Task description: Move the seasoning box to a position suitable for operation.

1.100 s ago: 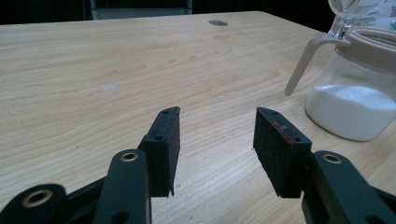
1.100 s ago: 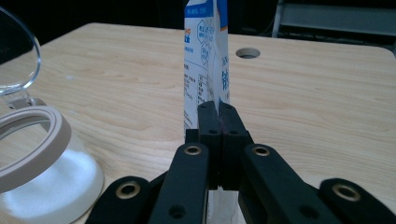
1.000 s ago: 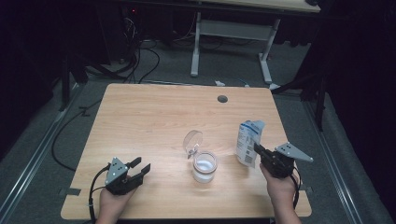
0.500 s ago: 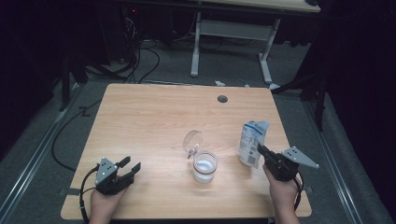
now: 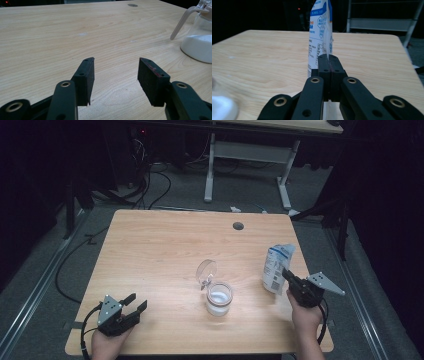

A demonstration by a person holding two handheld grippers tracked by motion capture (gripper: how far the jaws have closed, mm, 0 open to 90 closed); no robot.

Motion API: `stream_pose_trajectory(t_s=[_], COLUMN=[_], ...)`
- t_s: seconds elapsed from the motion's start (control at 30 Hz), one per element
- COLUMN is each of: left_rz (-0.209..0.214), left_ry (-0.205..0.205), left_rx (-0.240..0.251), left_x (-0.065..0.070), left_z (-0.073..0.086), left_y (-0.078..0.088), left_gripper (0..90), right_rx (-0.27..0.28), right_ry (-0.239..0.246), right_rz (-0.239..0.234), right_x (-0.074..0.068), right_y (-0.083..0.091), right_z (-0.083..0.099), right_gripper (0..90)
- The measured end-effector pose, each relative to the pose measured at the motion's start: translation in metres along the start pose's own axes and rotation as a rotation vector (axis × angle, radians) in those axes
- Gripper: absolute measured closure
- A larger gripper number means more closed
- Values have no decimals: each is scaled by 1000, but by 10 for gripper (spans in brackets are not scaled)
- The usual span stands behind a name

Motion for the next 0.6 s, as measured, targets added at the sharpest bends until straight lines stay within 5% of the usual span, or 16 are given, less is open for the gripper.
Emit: stream_pose_trajectory(t_s=[0.6], left_rz=[19], left_ry=[-13], left_rx=[-4], left_x=[6], left_z=[-2], left_y=[-8], left_gripper=[476], right_rx=[-8], right_ry=[2], right_rz=[25], right_x=[8], right_y=[9], right_z=[12], right_gripper=[895])
Point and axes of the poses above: each handheld gripper's, and its own axes: y roughly backward along the jaws, z roughly out of its underside, x roughly to its right, the point moved 4 cm from there along -y, roughly forward along the jaws, and after that the axes turned 5 degrees about x, right-handed, at the moved point
